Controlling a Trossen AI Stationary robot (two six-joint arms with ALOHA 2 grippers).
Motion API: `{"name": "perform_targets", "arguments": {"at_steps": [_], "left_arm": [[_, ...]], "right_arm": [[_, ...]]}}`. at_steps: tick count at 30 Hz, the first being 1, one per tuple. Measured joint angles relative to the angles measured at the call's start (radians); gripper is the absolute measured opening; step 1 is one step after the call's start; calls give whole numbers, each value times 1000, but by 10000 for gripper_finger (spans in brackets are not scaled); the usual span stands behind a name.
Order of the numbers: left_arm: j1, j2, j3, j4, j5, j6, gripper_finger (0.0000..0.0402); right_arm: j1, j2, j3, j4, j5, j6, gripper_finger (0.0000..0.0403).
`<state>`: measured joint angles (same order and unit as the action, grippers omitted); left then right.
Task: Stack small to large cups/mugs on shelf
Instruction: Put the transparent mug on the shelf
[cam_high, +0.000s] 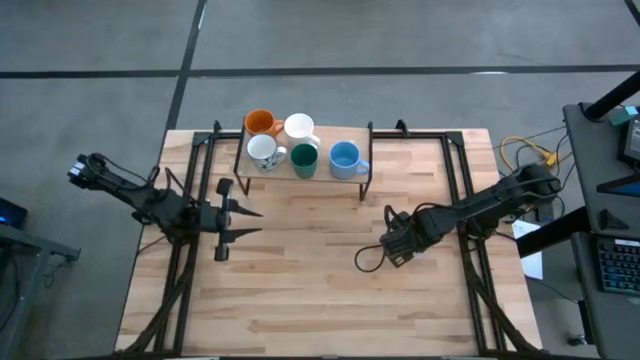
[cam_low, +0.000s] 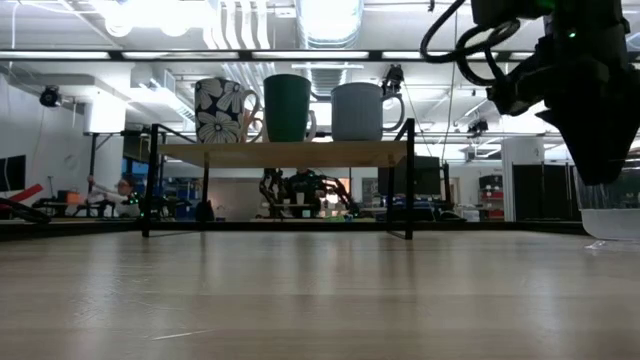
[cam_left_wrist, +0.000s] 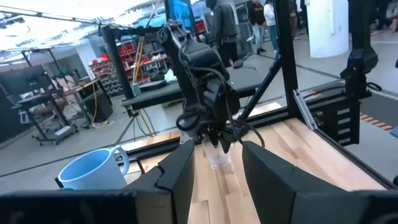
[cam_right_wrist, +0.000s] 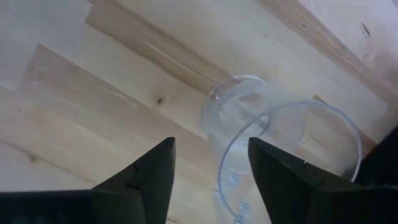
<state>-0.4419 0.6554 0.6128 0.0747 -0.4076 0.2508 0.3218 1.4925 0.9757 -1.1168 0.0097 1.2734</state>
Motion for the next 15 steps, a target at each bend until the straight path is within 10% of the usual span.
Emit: {"name": "perform_targets", "arguments": {"at_steps": [15], "left_arm": [[0,-20,-3,-4,0,-2,122]], "right_arm": [[0,7,-2,1,-4,-25,47]]}}
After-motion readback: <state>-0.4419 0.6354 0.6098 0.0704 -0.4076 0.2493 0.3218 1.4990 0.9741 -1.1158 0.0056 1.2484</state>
